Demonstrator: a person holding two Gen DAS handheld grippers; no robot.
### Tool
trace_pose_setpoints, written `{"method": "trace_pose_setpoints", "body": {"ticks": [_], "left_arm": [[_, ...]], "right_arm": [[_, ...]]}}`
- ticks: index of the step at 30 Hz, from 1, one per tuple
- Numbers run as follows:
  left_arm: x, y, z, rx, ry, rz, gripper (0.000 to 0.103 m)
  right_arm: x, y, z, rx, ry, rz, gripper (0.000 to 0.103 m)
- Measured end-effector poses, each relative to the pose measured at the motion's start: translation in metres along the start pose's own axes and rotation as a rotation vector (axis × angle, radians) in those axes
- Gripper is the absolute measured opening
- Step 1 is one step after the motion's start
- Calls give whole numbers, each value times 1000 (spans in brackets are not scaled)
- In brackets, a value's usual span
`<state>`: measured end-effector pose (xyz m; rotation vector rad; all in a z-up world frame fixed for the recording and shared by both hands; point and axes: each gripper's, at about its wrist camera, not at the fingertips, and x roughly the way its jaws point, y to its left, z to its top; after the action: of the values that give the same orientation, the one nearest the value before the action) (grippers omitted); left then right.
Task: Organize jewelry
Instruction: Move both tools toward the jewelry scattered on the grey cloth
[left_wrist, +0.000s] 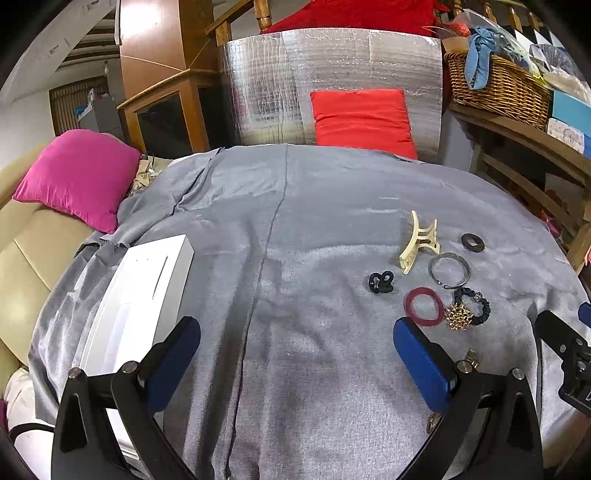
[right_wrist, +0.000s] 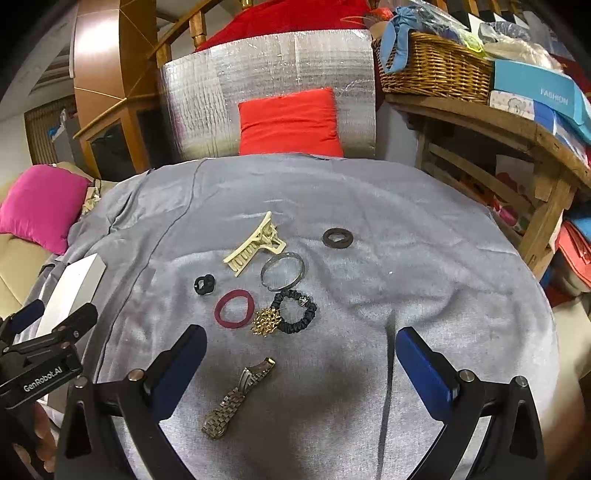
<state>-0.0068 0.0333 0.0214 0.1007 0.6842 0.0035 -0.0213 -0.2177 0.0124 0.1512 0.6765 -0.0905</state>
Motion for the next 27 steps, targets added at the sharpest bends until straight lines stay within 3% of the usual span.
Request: {"method": "trace_pose_setpoints", "body": {"ticks": [13,27], "left_arm": [[-33,-14,-41,42,-8,-19,103],[-57,-24,-89,84,8,-18,103]], "right_arm": [[-41,-3,-25,-97,-62,-137,103],[-72,5,-62,-119,-17,-121,103]]}}
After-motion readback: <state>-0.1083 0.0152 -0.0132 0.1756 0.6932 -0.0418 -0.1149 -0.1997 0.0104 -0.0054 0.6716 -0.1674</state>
